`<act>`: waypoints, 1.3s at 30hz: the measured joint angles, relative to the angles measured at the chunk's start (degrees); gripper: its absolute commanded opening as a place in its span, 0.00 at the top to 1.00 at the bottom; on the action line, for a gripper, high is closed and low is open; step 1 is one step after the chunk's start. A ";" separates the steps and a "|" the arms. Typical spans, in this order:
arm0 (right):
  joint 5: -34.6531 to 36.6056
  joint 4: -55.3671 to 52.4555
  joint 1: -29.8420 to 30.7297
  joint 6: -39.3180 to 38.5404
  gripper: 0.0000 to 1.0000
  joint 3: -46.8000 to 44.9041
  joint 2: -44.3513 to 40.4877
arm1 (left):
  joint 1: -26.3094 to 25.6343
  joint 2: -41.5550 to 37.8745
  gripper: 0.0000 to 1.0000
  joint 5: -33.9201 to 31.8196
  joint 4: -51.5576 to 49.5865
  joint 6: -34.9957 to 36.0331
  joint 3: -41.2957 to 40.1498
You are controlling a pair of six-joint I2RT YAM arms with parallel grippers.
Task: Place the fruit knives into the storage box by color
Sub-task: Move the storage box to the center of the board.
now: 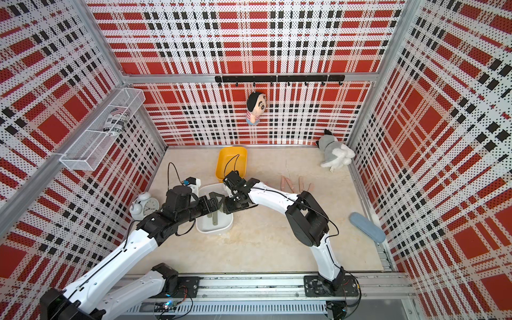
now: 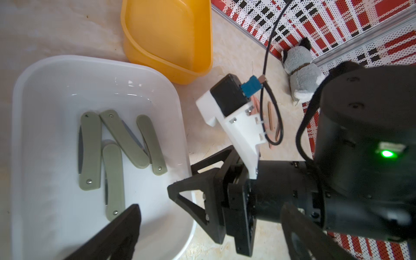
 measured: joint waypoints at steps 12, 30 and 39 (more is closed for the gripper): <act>-1.53 -1.68 1.07 -0.17 0.46 8.04 4.92 | 3.30 -0.46 0.02 -0.13 -1.77 1.68 0.02; 3.34 -0.55 -12.46 -1.11 0.37 5.01 -4.70 | 15.45 19.67 0.02 -2.69 -4.07 11.52 23.61; 6.73 0.20 -17.62 -1.03 0.40 13.22 0.85 | 15.80 33.22 0.02 -7.72 -2.73 14.27 32.72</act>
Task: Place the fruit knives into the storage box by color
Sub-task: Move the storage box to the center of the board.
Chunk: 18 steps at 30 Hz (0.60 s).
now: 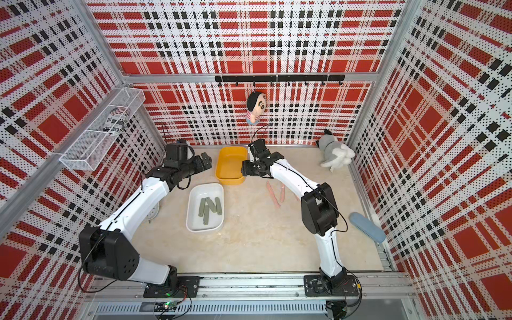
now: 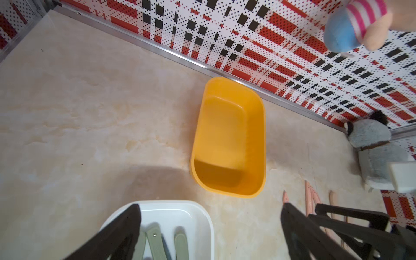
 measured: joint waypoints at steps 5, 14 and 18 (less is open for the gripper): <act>2.69 1.09 -1.20 0.92 0.43 3.61 5.05 | 0.07 8.26 0.01 -1.22 0.39 1.90 6.36; 4.98 3.74 -1.31 4.37 0.45 10.40 12.79 | 0.11 14.71 0.01 -1.92 0.35 3.28 11.89; 4.72 5.20 -1.27 5.38 0.45 13.14 15.43 | 0.11 15.13 0.02 -1.86 0.44 3.34 11.91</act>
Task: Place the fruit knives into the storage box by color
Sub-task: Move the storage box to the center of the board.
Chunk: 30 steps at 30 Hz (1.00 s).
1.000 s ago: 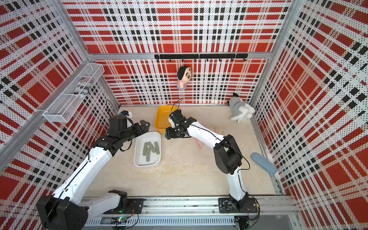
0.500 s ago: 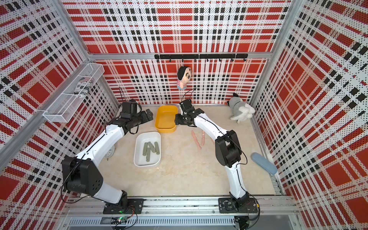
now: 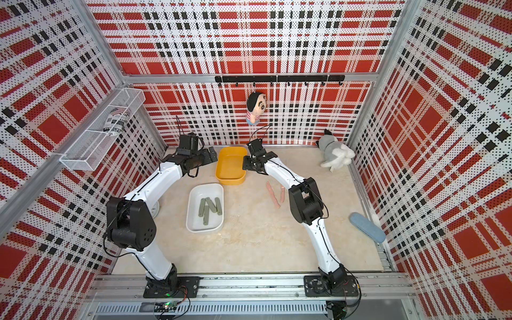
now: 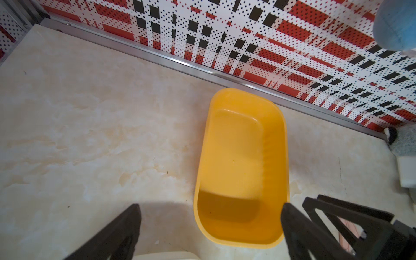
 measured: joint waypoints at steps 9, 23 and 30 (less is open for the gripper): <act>-1.07 1.29 0.09 1.55 0.50 1.75 3.80 | 0.00 2.71 0.02 0.42 0.00 0.02 0.31; -3.50 1.68 0.76 2.75 0.65 3.67 6.84 | 0.00 2.71 0.02 0.52 0.28 0.04 0.31; -3.82 2.08 0.76 3.21 0.73 3.65 7.08 | 0.00 2.71 0.02 0.50 0.39 0.07 0.28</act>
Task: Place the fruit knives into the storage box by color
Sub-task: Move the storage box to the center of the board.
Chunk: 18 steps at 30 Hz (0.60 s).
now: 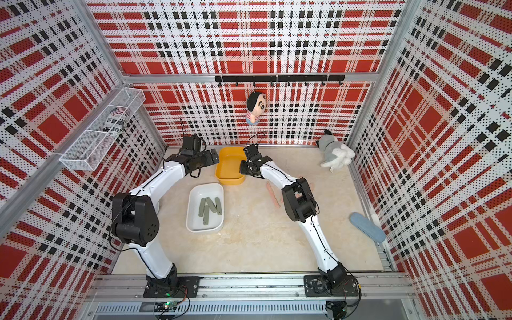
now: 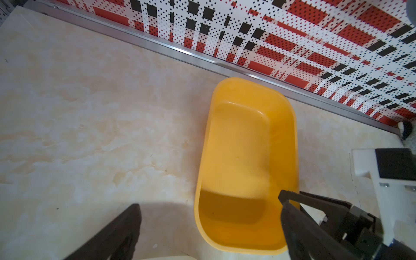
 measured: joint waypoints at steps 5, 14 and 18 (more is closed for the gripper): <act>0.07 0.17 0.00 0.07 0.76 0.02 0.00 | 0.00 0.00 0.02 0.00 0.00 0.07 0.00; 0.59 0.15 0.00 -0.07 0.83 0.00 0.00 | 0.00 0.00 0.01 0.00 0.02 0.17 -0.11; 0.66 0.52 0.00 -0.09 0.84 -0.55 -0.09 | 0.00 0.00 0.02 0.00 0.02 0.17 -0.11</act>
